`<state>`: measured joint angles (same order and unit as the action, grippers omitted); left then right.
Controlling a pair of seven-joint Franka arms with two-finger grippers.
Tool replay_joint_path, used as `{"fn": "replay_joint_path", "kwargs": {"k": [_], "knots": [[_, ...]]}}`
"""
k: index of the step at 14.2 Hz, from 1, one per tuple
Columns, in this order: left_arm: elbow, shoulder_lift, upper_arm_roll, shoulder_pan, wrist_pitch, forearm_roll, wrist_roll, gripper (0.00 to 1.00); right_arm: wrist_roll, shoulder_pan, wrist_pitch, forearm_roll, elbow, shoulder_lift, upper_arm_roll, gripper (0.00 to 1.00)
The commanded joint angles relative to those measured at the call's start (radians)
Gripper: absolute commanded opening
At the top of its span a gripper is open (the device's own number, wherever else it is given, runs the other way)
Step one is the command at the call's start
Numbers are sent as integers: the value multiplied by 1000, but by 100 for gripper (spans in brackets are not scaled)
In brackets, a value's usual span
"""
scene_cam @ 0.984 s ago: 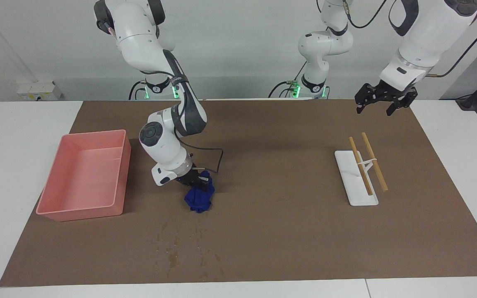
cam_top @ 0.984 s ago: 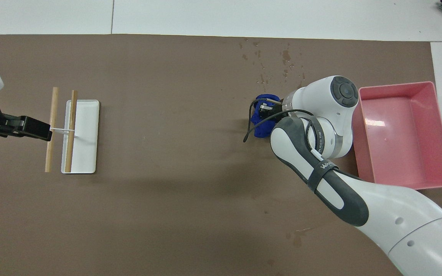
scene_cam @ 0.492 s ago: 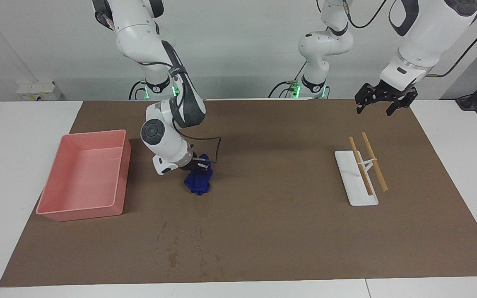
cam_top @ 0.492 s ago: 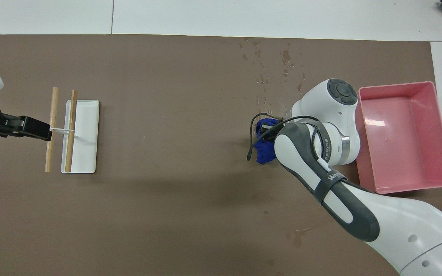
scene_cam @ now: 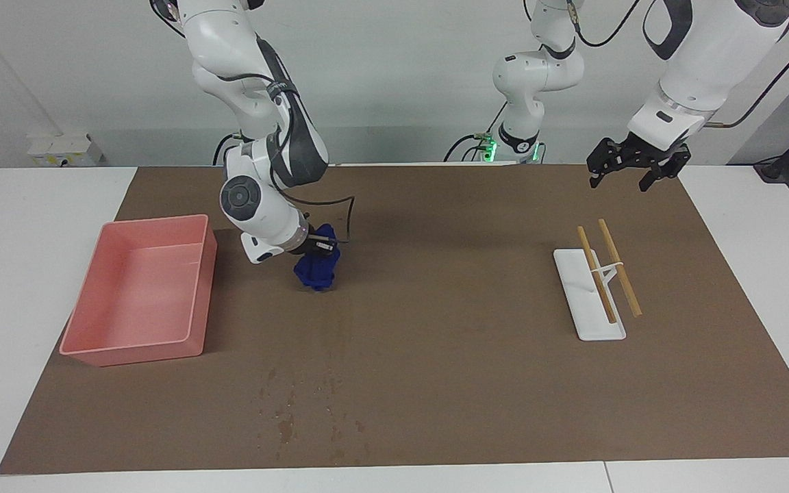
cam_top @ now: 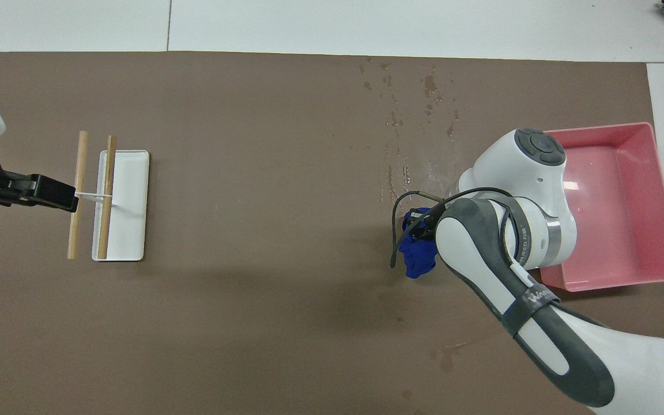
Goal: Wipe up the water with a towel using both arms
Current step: 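Rub the towel back and forth over the water spill with the right gripper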
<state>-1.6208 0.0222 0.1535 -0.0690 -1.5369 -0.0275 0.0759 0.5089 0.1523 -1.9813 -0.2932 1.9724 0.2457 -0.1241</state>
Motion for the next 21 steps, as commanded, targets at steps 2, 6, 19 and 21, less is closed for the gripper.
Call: {"fn": "replay_joint_path", "kwargs": {"k": [2, 6, 19, 21], "knots": [[-22, 22, -14, 9, -11, -12, 15, 100, -3, -5, -258, -3, 123, -23, -9, 0], [-22, 22, -14, 11, -11, -12, 15, 100, -4, -14, -310, -4, 85, 3, -11, 0], [-22, 24, -14, 11, -11, -12, 15, 100, 7, 43, -489, -113, -226, 273, -11, 0], [-22, 22, -14, 11, -11, -12, 15, 100, 7, 43, -487, -110, -256, 285, -12, 0]]}}
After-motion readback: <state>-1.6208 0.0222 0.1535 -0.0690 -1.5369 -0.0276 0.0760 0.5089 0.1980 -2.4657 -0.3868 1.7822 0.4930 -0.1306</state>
